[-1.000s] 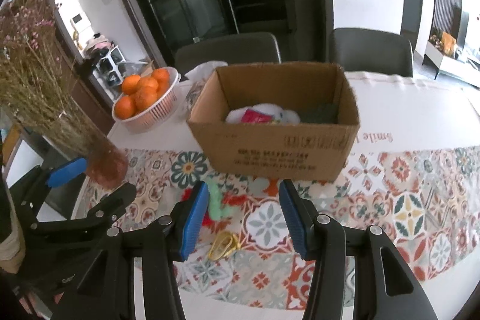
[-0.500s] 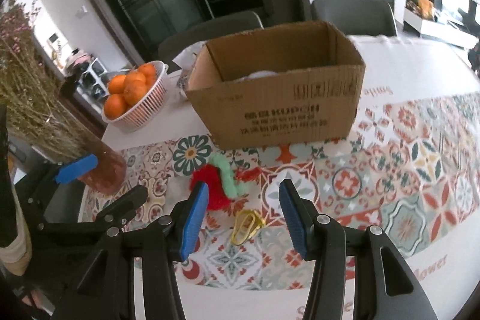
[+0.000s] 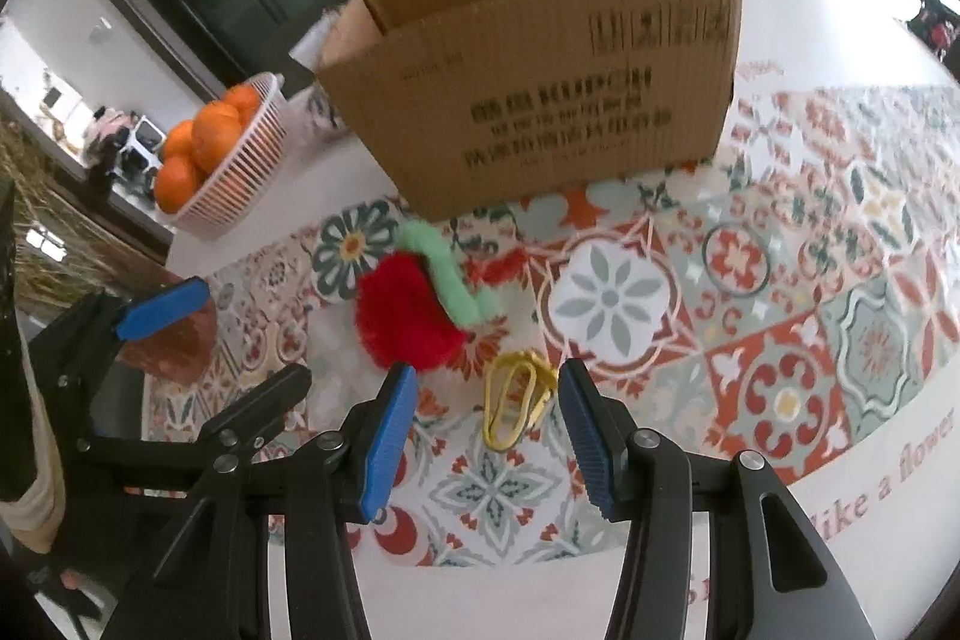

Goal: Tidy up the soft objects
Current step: 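Withdraw both tools from the box toward the red pom-pom and yellow clip, then grasp the red pom-pom with the left tool while the right tool grasps the yellow clip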

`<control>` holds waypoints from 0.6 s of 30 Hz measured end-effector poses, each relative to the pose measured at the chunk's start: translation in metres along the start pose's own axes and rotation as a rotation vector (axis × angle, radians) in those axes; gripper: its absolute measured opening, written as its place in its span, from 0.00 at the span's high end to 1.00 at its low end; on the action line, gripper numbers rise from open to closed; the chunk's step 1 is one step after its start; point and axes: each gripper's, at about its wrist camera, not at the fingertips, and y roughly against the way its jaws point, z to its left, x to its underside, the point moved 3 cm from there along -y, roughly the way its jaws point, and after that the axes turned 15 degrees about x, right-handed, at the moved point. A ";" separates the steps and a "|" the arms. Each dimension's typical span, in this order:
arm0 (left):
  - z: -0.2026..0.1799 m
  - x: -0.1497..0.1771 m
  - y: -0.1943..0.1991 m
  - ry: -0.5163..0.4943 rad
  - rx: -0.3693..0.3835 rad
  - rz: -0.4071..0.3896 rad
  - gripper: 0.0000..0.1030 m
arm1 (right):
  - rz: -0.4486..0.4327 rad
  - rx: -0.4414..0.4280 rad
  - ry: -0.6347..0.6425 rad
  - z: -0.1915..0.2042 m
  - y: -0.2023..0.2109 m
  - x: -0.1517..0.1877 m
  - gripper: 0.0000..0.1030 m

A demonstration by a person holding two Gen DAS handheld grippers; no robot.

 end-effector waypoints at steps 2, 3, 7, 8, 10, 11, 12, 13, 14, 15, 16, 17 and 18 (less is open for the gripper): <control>0.002 0.003 -0.008 -0.005 0.009 0.008 0.19 | 0.023 -0.001 -0.008 0.001 -0.007 0.003 0.51; 0.003 0.003 -0.012 -0.010 0.011 0.013 0.19 | 0.036 0.006 -0.012 0.001 -0.012 0.004 0.51; 0.004 0.004 -0.025 -0.019 0.017 0.021 0.19 | 0.052 0.044 -0.029 -0.003 -0.025 0.007 0.51; 0.004 0.003 -0.027 -0.019 0.020 0.020 0.19 | 0.058 0.043 -0.033 -0.005 -0.028 0.008 0.51; 0.005 0.002 -0.033 -0.020 0.027 0.023 0.19 | 0.065 0.048 -0.037 -0.007 -0.034 0.009 0.51; 0.005 0.001 -0.035 -0.020 0.029 0.022 0.19 | 0.068 0.042 -0.038 -0.007 -0.036 0.010 0.51; 0.005 0.000 -0.038 -0.021 0.032 0.021 0.19 | 0.072 0.040 -0.037 -0.007 -0.038 0.011 0.51; 0.005 0.000 -0.040 -0.024 0.033 0.023 0.20 | 0.076 0.037 -0.036 -0.007 -0.040 0.011 0.51; 0.005 -0.001 -0.042 -0.030 0.031 0.025 0.20 | 0.086 0.024 -0.036 -0.007 -0.044 0.012 0.51; 0.006 0.000 -0.045 -0.036 0.030 0.029 0.20 | 0.095 0.017 -0.039 -0.007 -0.046 0.012 0.51; 0.007 0.000 -0.048 -0.039 0.037 0.035 0.20 | 0.104 0.013 -0.044 -0.007 -0.049 0.012 0.51; 0.008 0.000 -0.050 -0.039 0.040 0.039 0.20 | 0.109 0.013 -0.043 -0.007 -0.052 0.012 0.51; 0.009 0.000 -0.052 -0.043 0.041 0.042 0.21 | 0.112 0.016 -0.041 -0.007 -0.055 0.011 0.51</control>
